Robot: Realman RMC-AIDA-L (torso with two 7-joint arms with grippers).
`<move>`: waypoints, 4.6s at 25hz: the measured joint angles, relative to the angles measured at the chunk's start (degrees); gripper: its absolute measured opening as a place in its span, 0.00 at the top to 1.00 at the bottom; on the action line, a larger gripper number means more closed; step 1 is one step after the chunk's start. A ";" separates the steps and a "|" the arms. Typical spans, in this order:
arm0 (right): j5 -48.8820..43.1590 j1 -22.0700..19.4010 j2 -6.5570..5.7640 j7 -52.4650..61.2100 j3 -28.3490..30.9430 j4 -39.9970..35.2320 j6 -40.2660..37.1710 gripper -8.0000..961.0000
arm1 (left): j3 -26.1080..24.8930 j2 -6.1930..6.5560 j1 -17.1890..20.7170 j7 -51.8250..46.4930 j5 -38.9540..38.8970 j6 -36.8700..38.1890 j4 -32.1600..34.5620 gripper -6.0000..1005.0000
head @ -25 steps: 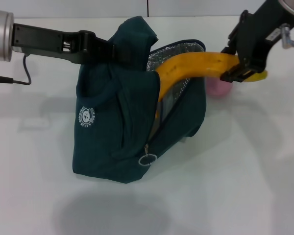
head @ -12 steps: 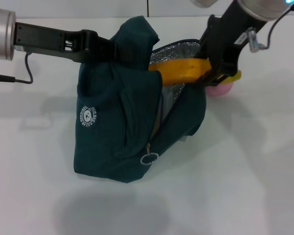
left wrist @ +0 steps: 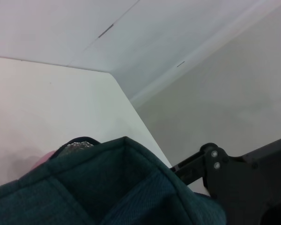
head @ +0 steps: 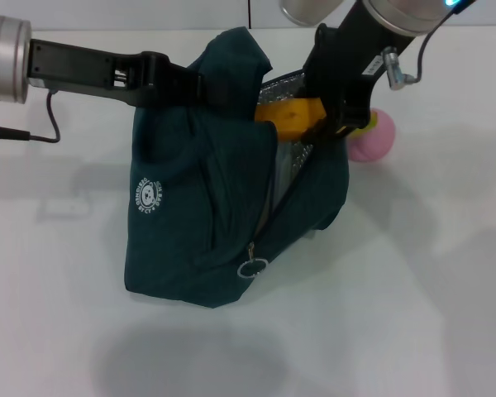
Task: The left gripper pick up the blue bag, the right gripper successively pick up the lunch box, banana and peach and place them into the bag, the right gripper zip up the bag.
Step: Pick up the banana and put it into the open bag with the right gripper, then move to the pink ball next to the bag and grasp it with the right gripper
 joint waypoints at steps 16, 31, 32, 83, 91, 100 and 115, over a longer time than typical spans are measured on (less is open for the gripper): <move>0.40 0.37 -0.05 -0.31 -0.54 -1.83 0.69 0.47 | -0.17 -0.18 0.41 0.06 0.02 0.00 0.00 0.95; -2.03 -13.11 -0.63 0.19 12.71 -19.05 -2.22 0.23 | -0.37 0.19 1.25 0.10 -0.57 0.02 0.02 0.95; -1.30 -14.88 -0.63 0.18 15.76 -19.69 -2.39 0.23 | -0.38 0.24 1.24 0.10 -0.61 0.03 0.05 0.95; 2.09 -10.84 -4.74 7.45 31.06 39.31 28.86 0.24 | 0.15 -0.23 0.55 1.43 -0.77 0.00 0.00 0.96; 2.08 -11.38 -2.36 5.27 30.07 40.58 34.36 0.24 | 0.15 -0.29 0.89 1.90 -0.78 0.00 -0.09 0.96; 2.42 -11.64 -0.88 4.05 29.53 42.82 38.52 0.24 | 0.15 -0.33 0.93 2.10 -0.78 0.00 -0.09 0.96; 2.70 -11.89 -0.74 2.74 28.64 42.78 39.51 0.29 | 0.24 -0.41 1.05 2.11 -0.73 0.00 -0.08 0.96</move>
